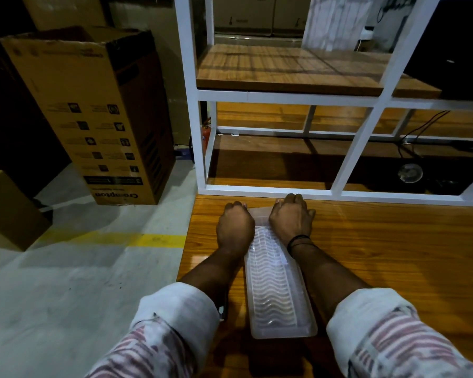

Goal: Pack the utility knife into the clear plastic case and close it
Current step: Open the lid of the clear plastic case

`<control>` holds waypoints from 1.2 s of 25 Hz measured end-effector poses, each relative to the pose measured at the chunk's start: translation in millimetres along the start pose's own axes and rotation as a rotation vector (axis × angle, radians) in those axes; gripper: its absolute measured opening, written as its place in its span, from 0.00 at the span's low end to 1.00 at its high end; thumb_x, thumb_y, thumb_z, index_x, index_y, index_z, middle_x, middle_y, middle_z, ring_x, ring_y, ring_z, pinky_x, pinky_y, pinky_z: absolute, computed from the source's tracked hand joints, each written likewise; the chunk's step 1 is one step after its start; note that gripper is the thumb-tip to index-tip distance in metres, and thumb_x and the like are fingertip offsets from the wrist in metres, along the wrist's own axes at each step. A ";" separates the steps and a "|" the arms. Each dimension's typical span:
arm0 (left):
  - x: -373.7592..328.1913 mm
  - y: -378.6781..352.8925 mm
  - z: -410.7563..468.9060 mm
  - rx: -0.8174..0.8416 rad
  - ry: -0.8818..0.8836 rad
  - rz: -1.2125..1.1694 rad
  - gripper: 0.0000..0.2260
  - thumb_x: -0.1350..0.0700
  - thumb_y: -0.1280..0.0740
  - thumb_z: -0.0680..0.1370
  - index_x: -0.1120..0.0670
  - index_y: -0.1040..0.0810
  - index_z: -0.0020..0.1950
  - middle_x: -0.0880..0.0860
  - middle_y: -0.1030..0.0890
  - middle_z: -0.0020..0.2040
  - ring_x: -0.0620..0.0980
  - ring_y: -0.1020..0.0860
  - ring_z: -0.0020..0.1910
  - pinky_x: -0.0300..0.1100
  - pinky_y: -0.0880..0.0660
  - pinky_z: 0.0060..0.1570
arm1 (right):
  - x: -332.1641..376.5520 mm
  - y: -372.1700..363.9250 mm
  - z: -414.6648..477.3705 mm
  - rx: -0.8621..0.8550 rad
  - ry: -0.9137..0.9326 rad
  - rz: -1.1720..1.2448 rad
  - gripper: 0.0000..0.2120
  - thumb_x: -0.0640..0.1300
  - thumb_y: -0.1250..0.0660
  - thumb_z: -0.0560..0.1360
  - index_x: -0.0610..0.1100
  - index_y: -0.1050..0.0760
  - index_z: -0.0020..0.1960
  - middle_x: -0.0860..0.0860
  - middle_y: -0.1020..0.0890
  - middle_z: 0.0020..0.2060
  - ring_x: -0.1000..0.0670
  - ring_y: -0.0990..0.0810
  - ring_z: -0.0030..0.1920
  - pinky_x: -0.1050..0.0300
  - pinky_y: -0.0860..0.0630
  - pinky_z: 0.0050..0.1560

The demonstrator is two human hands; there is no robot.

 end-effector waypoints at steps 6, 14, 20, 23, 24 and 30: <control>-6.8 5.3 -1.0 0.015 -0.017 0.058 0.14 0.54 0.42 0.86 0.57 0.19 0.59 0.57 0.19 0.60 0.56 0.16 0.50 0.42 0.28 0.39 | -3.1 -2.6 0.4 0.029 -0.017 0.021 0.22 0.51 0.44 0.81 0.37 0.28 0.66 0.39 0.23 0.61 0.37 0.24 0.62 0.36 0.31 0.63; -6.7 8.3 -3.5 -0.009 0.002 0.026 0.14 0.53 0.42 0.86 0.57 0.18 0.59 0.56 0.18 0.59 0.56 0.16 0.50 0.43 0.28 0.39 | -1.8 -0.5 0.2 0.023 0.003 0.004 0.20 0.50 0.41 0.79 0.38 0.26 0.64 0.39 0.23 0.60 0.36 0.23 0.60 0.37 0.29 0.61; 14.7 13.7 -13.5 0.072 0.180 -0.351 0.16 0.49 0.42 0.86 0.57 0.19 0.53 0.56 0.16 0.50 0.56 0.18 0.48 0.42 0.29 0.42 | -1.3 13.6 -14.6 0.011 0.071 0.101 0.17 0.49 0.37 0.75 0.39 0.26 0.58 0.39 0.22 0.55 0.37 0.22 0.56 0.42 0.22 0.54; 30.6 19.0 -35.8 0.121 0.185 -0.467 0.14 0.51 0.41 0.86 0.56 0.19 0.50 0.53 0.17 0.45 0.53 0.20 0.43 0.41 0.30 0.37 | 8.9 30.9 -59.6 0.032 0.215 0.021 0.16 0.52 0.39 0.73 0.44 0.26 0.56 0.43 0.23 0.54 0.41 0.25 0.55 0.43 0.23 0.53; 36.9 18.5 -44.5 0.140 0.185 -0.545 0.14 0.50 0.40 0.86 0.55 0.20 0.48 0.54 0.17 0.43 0.53 0.19 0.41 0.41 0.27 0.33 | 11.2 37.7 -77.2 0.049 0.255 -0.012 0.16 0.54 0.39 0.73 0.45 0.26 0.55 0.44 0.24 0.54 0.42 0.25 0.55 0.44 0.24 0.53; 61.2 0.5 -85.5 0.352 0.354 -0.814 0.15 0.47 0.39 0.80 0.51 0.14 0.51 0.52 0.11 0.46 0.57 0.12 0.43 0.63 0.15 0.44 | 18.4 56.5 -138.5 0.362 0.236 -0.144 0.32 0.68 0.42 0.73 0.51 0.32 0.70 0.47 0.30 0.70 0.40 0.33 0.68 0.41 0.32 0.61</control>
Point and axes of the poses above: each hand's wrist, its own z-axis towards the middle knuckle, its own y-axis out of the back of the hand, x = y × z, the point moved 4 cm from there along z, towards the middle knuckle
